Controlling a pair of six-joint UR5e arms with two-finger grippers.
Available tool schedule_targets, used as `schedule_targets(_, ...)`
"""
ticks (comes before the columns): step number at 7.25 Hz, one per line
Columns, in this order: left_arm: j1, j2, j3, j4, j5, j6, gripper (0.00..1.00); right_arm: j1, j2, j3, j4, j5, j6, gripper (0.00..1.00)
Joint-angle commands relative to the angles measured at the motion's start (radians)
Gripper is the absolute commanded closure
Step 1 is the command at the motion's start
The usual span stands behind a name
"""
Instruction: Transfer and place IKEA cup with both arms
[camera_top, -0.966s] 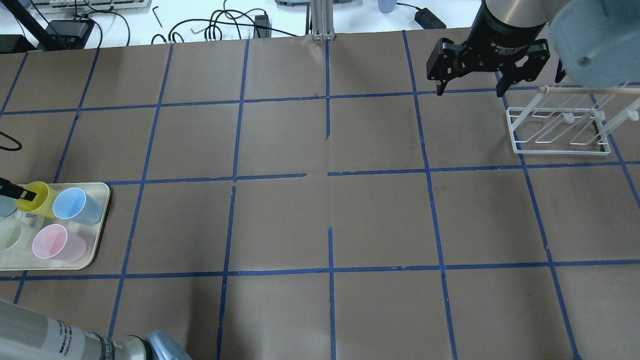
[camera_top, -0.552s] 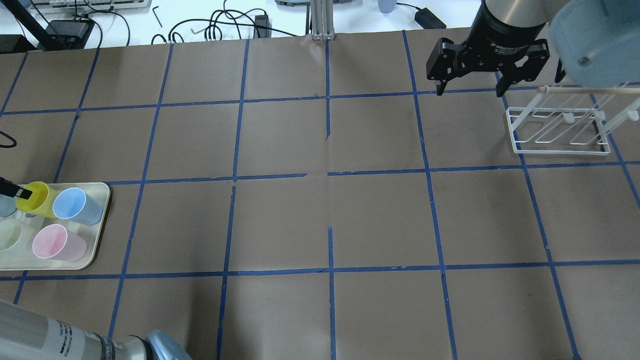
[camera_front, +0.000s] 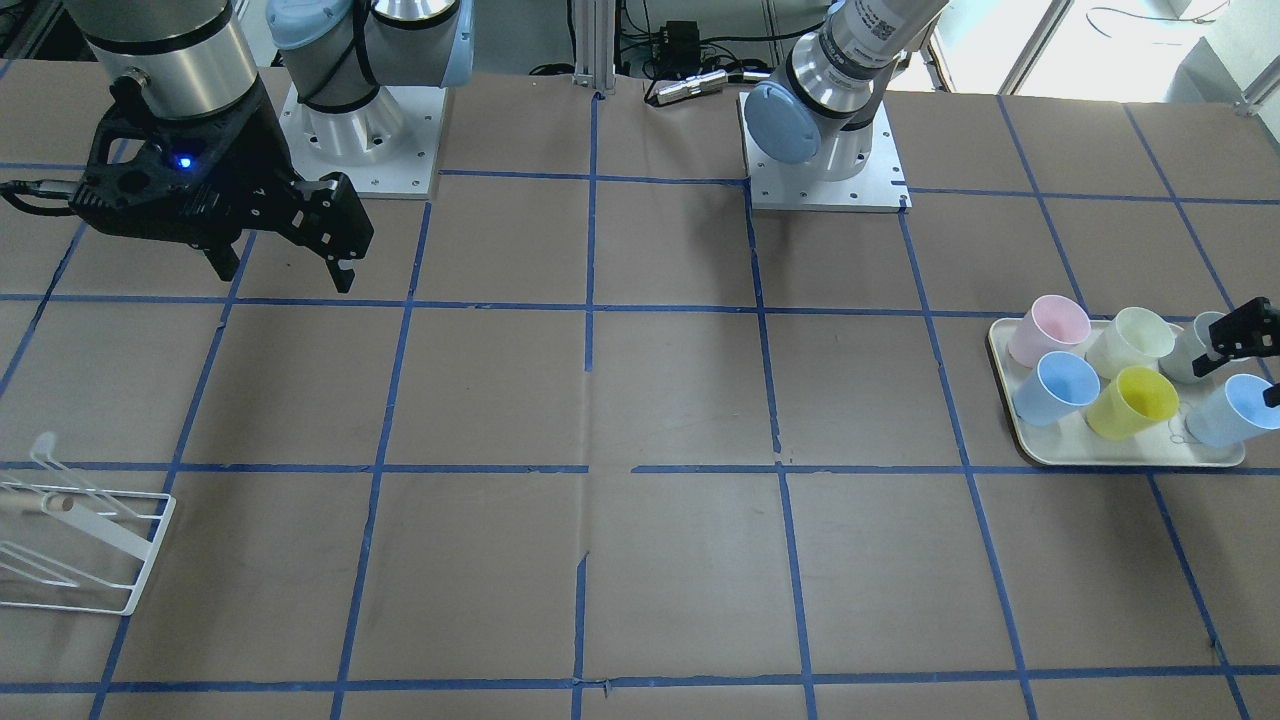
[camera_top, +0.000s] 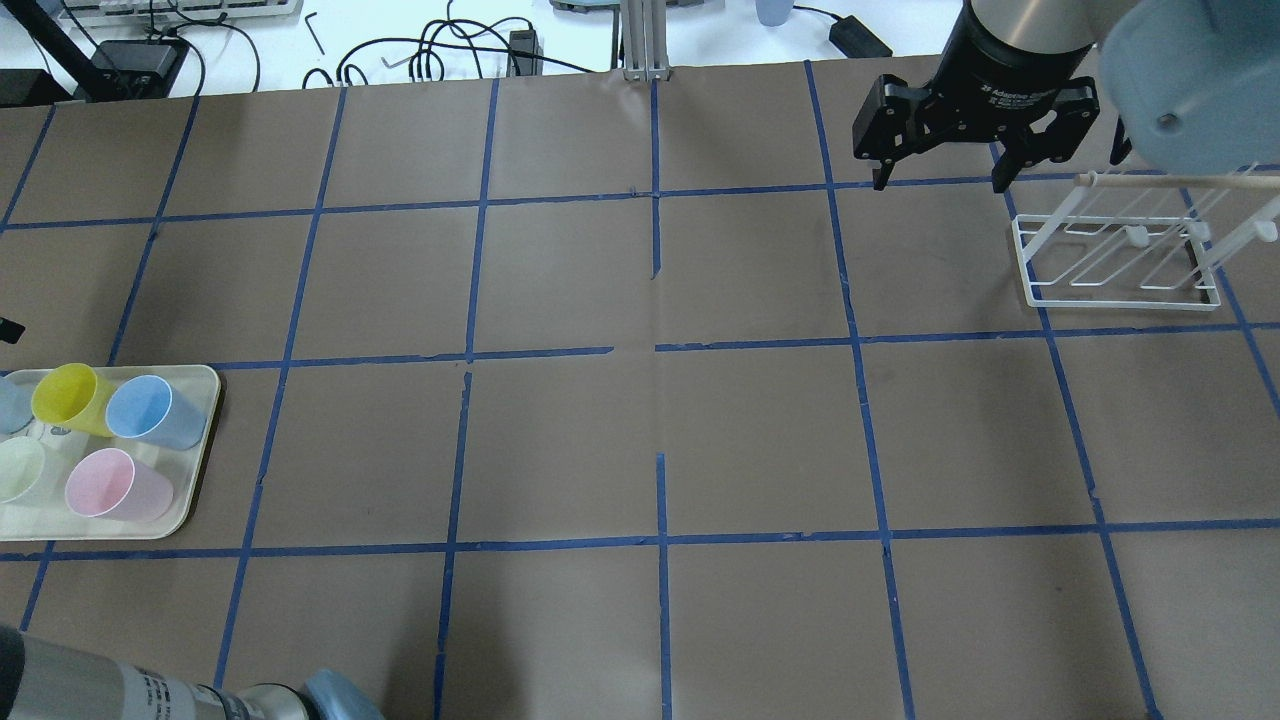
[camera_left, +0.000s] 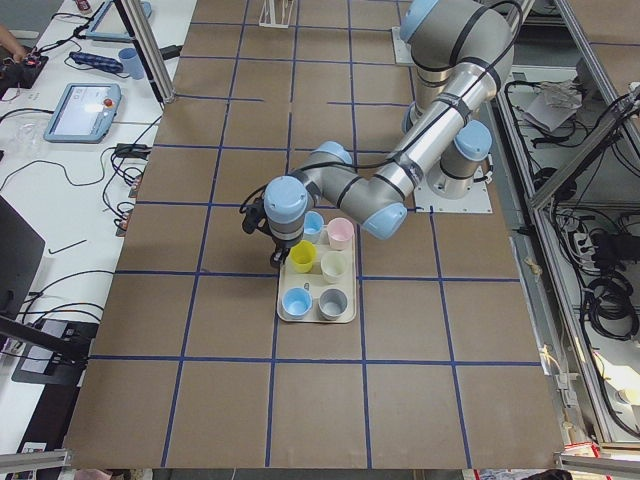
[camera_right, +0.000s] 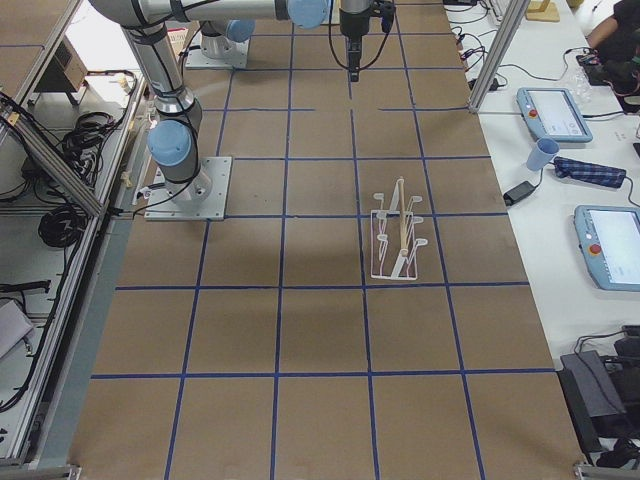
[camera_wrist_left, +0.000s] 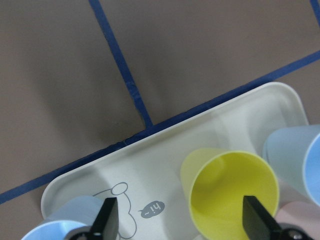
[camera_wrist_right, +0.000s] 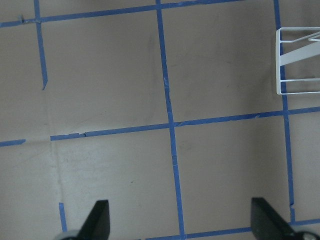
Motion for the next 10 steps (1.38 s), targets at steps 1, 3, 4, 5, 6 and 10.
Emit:
schedule_targets(1, -0.172, 0.116, 0.014, -0.114, 0.003, -0.306, 0.00, 0.000, 0.000, -0.001, 0.000, 0.000, 0.000, 0.00)
schedule_targets(3, -0.377, 0.197, 0.009, -0.153, 0.067, -0.632, 0.00, 0.000, 0.002, -0.004, 0.000, 0.000, 0.001, 0.00)
schedule_targets(4, -0.506, 0.219, 0.009, -0.154, 0.112, -0.808, 0.00, 0.000, 0.002, -0.004, 0.000, 0.000, 0.002, 0.00)
schedule_targets(5, -0.610, 0.240, 0.006, -0.163, 0.117, -0.945, 0.00, 0.000, 0.002, -0.004, 0.000, 0.000, 0.000, 0.00)
schedule_targets(6, -0.695, 0.263, 0.006, -0.179, 0.117, -1.067, 0.00, 0.000, 0.002, -0.004, 0.000, 0.000, 0.000, 0.00)
schedule_targets(10, -0.765, 0.340, -0.078, -0.152, 0.112, -1.079, 0.00, 0.000, 0.000, -0.001, 0.002, 0.000, -0.002, 0.00)
